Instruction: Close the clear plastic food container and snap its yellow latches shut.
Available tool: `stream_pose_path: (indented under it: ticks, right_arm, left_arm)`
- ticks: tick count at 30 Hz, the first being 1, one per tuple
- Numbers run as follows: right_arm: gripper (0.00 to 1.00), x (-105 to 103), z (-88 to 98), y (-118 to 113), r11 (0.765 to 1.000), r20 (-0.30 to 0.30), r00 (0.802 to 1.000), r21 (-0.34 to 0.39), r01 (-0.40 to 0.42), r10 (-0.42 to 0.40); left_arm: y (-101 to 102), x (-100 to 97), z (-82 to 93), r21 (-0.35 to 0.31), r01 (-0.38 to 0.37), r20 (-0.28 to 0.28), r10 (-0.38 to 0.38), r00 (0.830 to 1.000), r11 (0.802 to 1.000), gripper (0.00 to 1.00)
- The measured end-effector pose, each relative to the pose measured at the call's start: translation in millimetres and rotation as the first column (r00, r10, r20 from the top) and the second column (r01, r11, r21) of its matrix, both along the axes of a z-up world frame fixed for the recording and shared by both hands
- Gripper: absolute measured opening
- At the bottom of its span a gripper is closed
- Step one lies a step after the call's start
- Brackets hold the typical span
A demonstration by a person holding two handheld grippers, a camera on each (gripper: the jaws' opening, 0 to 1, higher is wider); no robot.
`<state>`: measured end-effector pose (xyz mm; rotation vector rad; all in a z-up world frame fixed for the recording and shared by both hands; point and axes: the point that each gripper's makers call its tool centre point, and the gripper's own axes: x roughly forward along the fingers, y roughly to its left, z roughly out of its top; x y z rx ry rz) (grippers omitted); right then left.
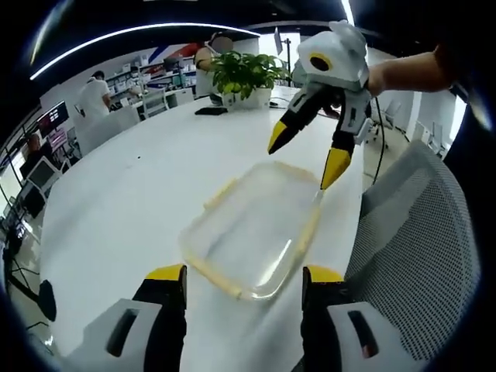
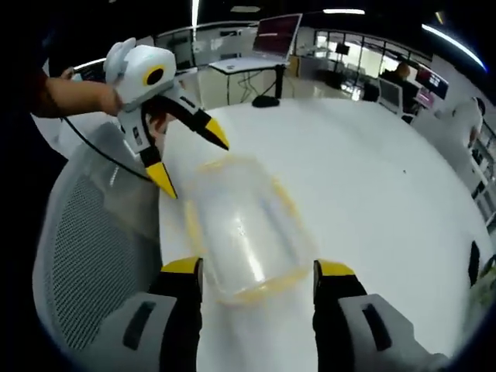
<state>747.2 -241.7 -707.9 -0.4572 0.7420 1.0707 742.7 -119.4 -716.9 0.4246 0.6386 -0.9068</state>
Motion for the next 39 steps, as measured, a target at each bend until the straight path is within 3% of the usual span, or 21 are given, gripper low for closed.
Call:
stream_pose_path:
  ticks: [18, 27, 39]
  right_arm:
    - [0.51, -11.2, -21.6, -2.7, 0.989, 0.031, 0.989, 0.050, 0.140, -0.141]
    - [0.53, -0.6, -22.7, -0.4, 0.976, 0.013, 0.979, 0.083, 0.203, -0.205]
    - [0.53, 19.6, -23.2, -1.8, 0.977, 0.031, 0.978, 0.070, 0.202, -0.205]
  left_arm:
    - [-2.8, 1.4, -12.7, -0.010, -0.032, -0.004, 0.032, 0.999, 0.999, 0.51]
    - [-1.1, 10.8, -13.4, -0.017, -0.038, -0.009, 0.037, 0.999, 0.999, 0.48]
    - [-1.8, 31.4, -16.0, -0.001, -0.017, -0.022, 0.017, 1.000, 1.000, 0.46]
